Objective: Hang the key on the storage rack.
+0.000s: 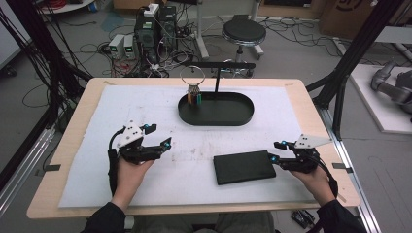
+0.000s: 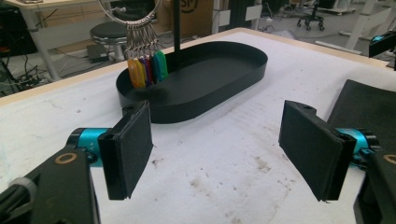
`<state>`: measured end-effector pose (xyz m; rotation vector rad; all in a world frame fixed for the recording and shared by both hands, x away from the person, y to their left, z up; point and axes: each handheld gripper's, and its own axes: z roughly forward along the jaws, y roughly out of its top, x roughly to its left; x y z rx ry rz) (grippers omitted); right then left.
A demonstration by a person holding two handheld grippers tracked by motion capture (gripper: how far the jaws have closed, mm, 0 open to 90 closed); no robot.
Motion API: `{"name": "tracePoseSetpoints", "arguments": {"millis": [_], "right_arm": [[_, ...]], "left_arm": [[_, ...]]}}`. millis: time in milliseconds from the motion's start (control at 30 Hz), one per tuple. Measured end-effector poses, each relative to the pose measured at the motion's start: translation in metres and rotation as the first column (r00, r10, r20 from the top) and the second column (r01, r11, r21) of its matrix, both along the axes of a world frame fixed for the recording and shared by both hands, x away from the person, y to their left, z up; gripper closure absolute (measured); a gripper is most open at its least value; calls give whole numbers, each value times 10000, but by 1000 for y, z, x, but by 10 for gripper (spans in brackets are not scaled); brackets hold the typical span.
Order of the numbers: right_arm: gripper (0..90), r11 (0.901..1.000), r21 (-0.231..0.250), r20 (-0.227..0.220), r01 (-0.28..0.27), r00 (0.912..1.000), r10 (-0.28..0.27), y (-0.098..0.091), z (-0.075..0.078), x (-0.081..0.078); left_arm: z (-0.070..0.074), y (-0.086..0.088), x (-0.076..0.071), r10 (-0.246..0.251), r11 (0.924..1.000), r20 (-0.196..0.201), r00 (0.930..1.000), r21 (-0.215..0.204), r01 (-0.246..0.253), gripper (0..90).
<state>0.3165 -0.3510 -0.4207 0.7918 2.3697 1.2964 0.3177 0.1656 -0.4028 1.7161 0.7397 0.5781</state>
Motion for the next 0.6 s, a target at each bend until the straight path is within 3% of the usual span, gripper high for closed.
{"name": "tracePoseSetpoints", "arguments": {"millis": [33, 67, 133, 167, 200, 233, 300, 400, 467, 600], "right_arm": [[449, 9989, 9, -10, -463, 9989, 463, -3, 0, -4], [449, 9989, 9, -10, -463, 9989, 463, -3, 0, -4], [450, 9935, -35, -58, -1138, 9935, 1137, -5, -1, -8], [460, 9824, -369, -133, -1829, 9831, 1826, -6, -5, -13], [460, 9824, -369, -133, -1829, 9831, 1826, -6, -5, -13], [477, 9732, -641, -162, -2209, 9753, 2203, -7, -8, -16], [478, 9690, -741, -176, -2357, 9718, 2350, -8, -10, -18], [501, 9510, -1205, 1, -2848, 9580, 2869, -9, -15, -21], [504, 9488, -1279, 29, -2887, 9566, 2914, -8, -15, -22], [520, 9349, -1736, 88, -3094, 9488, 3157, -6, -19, -22]], "left_arm": [[0, -1, 0, -48, 10000, -5, 10000, 13, 48, 257], [0, -2, 0, -39, 10000, -24, 10000, -23, 39, 257], [-1, -3, 1, -105, 9999, -49, 9999, -10, 105, 257], [-1, -3, 2, -105, 9999, -49, 9999, -12, 105, 257], [-1, -3, 2, -110, 9999, -67, 9999, -21, 110, 257], [-1, -4, 3, -114, 9999, -78, 9999, -81, 114, 256], [-1, -4, 3, -148, 9998, -115, 9998, -150, 147, 257], [-2, -5, 4, -173, 9998, -149, 9997, -138, 171, 257], [-2, -6, 4, -220, 9996, -167, 9996, -165, 217, 257], [-2, -6, 3, -209, 9997, -174, 9996, -154, 206, 257]]}}
